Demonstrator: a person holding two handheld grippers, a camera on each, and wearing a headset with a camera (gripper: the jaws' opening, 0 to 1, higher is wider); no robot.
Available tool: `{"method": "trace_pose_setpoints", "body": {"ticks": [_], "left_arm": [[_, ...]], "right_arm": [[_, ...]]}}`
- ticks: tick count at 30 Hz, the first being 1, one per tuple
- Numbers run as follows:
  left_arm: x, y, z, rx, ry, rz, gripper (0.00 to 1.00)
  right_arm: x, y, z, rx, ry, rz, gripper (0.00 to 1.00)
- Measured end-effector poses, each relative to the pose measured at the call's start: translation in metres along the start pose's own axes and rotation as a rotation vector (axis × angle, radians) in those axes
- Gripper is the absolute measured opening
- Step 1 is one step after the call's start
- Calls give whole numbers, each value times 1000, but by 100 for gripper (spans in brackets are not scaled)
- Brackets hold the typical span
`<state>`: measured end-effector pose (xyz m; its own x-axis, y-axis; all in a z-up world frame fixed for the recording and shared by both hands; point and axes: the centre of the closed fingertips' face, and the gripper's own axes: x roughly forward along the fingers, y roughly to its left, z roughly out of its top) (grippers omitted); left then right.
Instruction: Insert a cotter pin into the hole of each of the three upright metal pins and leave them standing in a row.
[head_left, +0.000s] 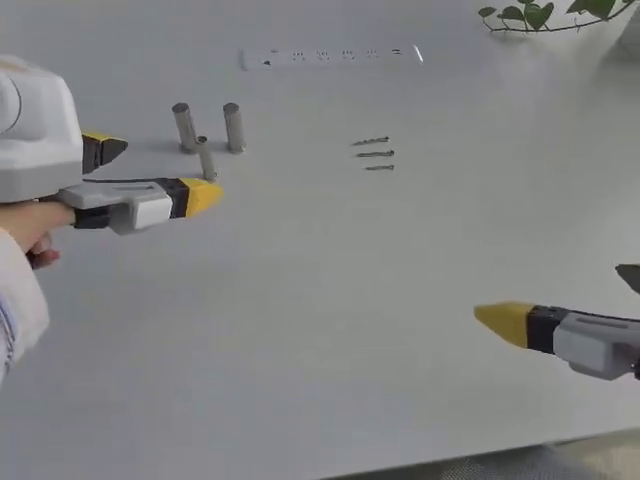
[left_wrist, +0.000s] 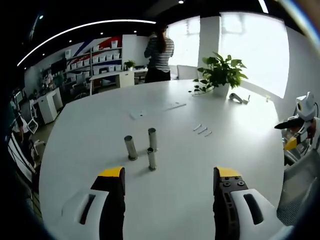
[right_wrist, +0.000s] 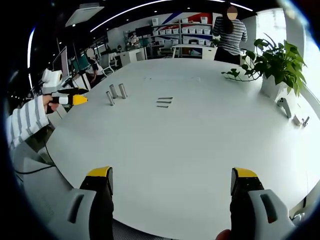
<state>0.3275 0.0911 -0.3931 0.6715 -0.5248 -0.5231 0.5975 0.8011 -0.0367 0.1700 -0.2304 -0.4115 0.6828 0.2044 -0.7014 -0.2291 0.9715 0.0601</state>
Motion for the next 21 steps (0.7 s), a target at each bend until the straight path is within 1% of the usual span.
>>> {"method": "trace_pose_setpoints", "body": {"ticks": [1, 2, 5, 6, 8, 15, 17, 21], "left_arm": [[2, 2, 0, 11, 2, 5, 64], [3, 3, 0, 17, 4, 10, 64], [8, 4, 1, 20, 5, 3, 62], [8, 1, 1, 23, 3, -1, 61], [11, 0, 1, 28, 2, -1, 59], [23, 6, 8, 14, -22, -4, 53], [26, 2, 9, 15, -30, -4, 51], [36, 5, 10, 17, -30, -9, 46]], "right_arm": [[0, 0, 0, 2, 2, -1, 97], [1, -1, -1, 3, 3, -2, 97], [1, -2, -1, 5, 4, -6, 97], [1, -2, -1, 6, 5, -6, 97], [1, -3, -2, 7, 8, -9, 97], [-2, -6, -2, 11, 10, -20, 97], [-3, -8, -2, 11, 8, -22, 97], [-5, -11, 1, 9, -4, -25, 97]]}}
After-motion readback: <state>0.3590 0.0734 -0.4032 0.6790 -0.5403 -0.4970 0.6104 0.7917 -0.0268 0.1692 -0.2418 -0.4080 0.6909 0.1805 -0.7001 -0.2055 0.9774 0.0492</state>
